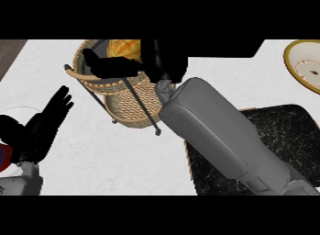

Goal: Pick the squash from the tray and place it in the tiered basket

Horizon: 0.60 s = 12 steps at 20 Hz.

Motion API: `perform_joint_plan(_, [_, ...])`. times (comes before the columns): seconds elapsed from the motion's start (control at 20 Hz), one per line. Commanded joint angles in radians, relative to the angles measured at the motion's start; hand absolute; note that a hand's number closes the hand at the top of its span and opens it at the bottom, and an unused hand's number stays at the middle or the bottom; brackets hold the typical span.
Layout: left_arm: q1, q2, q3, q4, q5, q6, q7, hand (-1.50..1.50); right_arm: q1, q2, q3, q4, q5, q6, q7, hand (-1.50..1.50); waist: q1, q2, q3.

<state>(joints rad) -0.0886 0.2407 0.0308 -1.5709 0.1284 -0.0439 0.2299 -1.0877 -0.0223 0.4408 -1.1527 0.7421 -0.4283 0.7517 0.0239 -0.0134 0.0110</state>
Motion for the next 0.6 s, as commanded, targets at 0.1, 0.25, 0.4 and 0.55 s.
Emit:
perform_joint_plan(0.1, [-0.055, 0.011, 0.019, 0.045, 0.012, -0.030, -0.004, 0.00, -0.107, 0.021, 0.037, 0.240, -0.076, -0.072, -0.063, -1.50, 0.010, 0.021, -0.012])
perform_joint_plan(0.25, [-0.039, 0.009, 0.032, 0.014, 0.016, -0.016, 0.037, 0.00, -0.090, 0.022, 0.062, 0.228, -0.159, -0.168, -0.085, -1.50, 0.006, 0.018, -0.011])
perform_joint_plan(0.4, [0.025, 0.006, 0.033, 0.028, 0.001, -0.034, -0.044, 0.00, -0.076, 0.022, 0.029, 0.189, -0.214, -0.225, -0.083, -1.50, 0.005, 0.018, -0.012])
perform_joint_plan(0.55, [-0.002, 0.004, 0.035, 0.035, 0.004, -0.030, -0.028, 0.00, -0.038, 0.022, 0.012, 0.110, -0.272, -0.302, -0.083, -1.50, -0.002, 0.016, -0.011])
